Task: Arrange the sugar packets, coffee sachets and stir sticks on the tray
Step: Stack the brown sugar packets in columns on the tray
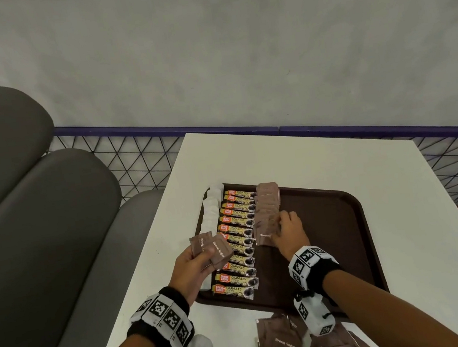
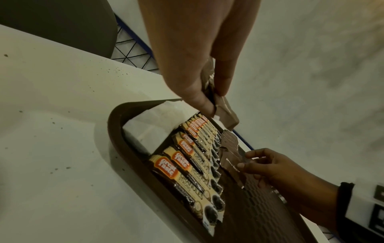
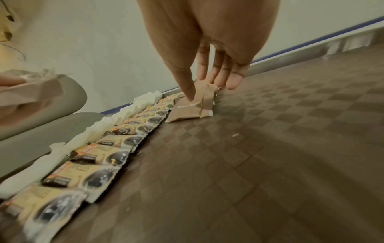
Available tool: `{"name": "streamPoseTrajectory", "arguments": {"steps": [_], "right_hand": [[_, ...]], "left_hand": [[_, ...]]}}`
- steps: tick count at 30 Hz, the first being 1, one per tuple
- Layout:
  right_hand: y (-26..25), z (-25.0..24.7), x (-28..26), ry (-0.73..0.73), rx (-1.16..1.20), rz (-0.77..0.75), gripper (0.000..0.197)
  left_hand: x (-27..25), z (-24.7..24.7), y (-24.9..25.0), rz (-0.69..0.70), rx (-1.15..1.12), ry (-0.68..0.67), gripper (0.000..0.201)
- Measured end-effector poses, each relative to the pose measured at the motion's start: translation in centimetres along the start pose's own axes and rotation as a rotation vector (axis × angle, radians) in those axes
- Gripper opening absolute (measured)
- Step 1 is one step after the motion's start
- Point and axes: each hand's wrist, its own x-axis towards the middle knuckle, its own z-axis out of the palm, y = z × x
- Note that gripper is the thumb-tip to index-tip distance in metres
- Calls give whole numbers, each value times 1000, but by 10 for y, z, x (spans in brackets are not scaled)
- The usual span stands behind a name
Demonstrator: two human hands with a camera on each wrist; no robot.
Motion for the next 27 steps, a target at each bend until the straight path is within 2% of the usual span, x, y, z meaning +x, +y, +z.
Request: {"name": "streamPoseTrajectory", "arguments": {"steps": [2, 4, 10, 13, 16, 20, 23, 27], "right_hand": [[-3, -4, -5, 18, -27, -48, 33], [-8, -7, -12, -10, 48, -116, 28], [-39, -2, -39, -254, 431, -260, 17], [-50, 4, -50, -370, 552, -255, 12], [-52, 8, -51, -358, 656, -212, 20], [-51, 2, -51, -342, 772, -148, 20], [-45, -2, -48, -290, 773, -135, 21], [-21, -13, -32, -158, 632, -55, 21]], "left_hand": [[-1, 1, 0, 20, 20, 8, 31], [-2, 5, 1, 38, 32, 14, 33], [-7, 18, 0, 113, 22, 59, 33], [-9, 23, -1, 118, 5, 41, 33], [-12, 25, 0, 98, 6, 45, 31], [-12, 21, -3, 62, 85, 52, 32], [-13, 21, -4, 23, 94, 37, 30], [-8, 13, -5, -38, 32, 63, 27]]}}
